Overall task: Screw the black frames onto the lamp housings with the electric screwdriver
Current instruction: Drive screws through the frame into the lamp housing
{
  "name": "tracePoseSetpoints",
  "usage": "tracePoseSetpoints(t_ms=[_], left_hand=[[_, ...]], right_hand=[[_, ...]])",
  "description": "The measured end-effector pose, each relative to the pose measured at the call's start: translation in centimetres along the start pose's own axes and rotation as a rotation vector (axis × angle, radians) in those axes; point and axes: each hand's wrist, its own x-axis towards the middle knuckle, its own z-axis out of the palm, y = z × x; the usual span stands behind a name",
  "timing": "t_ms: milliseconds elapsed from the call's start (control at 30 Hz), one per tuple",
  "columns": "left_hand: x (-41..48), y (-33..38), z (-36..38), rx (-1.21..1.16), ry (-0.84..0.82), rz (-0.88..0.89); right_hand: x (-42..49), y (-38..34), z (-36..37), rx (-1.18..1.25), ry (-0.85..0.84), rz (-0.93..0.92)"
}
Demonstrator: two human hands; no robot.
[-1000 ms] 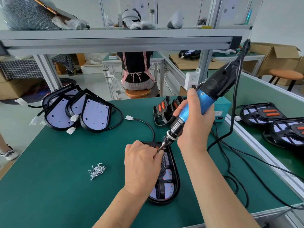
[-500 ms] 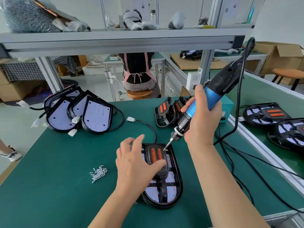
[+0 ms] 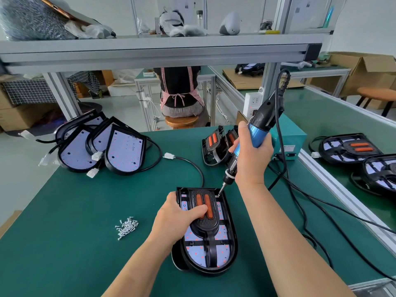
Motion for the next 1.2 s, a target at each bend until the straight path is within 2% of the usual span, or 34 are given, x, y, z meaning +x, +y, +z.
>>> tracePoseSetpoints(t_ms=[1200], left_hand=[[0.3, -0.49, 0.14, -0.065, -0.02, 0.014]], right_hand=[[-0.39, 0.39, 0.7, -0.058, -0.073, -0.007]])
